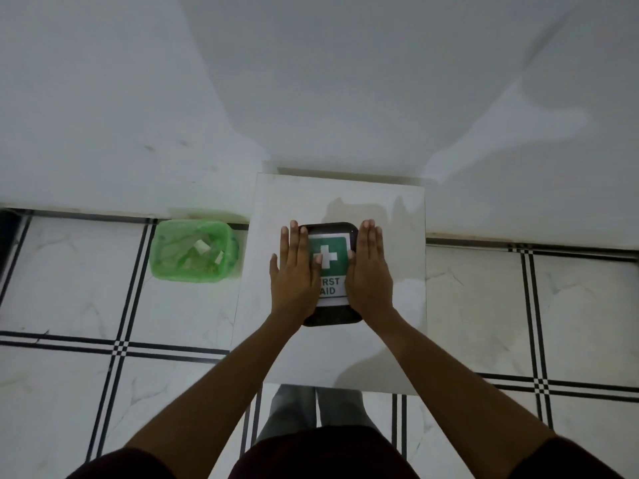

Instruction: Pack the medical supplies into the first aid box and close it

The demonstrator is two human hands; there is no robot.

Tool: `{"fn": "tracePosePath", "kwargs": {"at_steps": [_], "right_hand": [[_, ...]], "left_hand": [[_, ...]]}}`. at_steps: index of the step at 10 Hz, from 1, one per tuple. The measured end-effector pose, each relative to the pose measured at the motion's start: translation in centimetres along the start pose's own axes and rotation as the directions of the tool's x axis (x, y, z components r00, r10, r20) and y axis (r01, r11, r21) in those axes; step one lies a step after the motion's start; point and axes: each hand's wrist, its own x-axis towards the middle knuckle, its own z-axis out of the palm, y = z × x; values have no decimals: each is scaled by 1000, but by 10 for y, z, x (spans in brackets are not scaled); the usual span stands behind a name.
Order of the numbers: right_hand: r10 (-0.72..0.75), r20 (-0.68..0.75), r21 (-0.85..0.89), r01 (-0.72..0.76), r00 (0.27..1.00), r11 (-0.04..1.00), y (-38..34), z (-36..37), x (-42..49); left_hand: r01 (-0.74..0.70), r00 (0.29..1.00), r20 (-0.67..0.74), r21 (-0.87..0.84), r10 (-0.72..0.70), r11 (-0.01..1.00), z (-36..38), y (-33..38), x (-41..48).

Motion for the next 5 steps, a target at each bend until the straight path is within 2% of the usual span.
{"fn": "tracePosePath", "kwargs": {"at_steps": [1,3,4,5], "right_hand": [[-48,15,-35,49,999,998,6,8,-30],[-17,41,-24,18,999,1000,10,11,-37],[-33,7,-50,34,999,998,-3,-11,-23],[-69,-87,-38,66,994,997,-13,-39,-2]], "left_hand": [[-94,994,53,48,91,994,2,-9,-35],[-133,986,104,45,128,990,7,-17,-42],[-118,992,40,16,117,993,-13,-5,-29],[-49,994,-104,-33,45,998,-48,11,-5]]}}
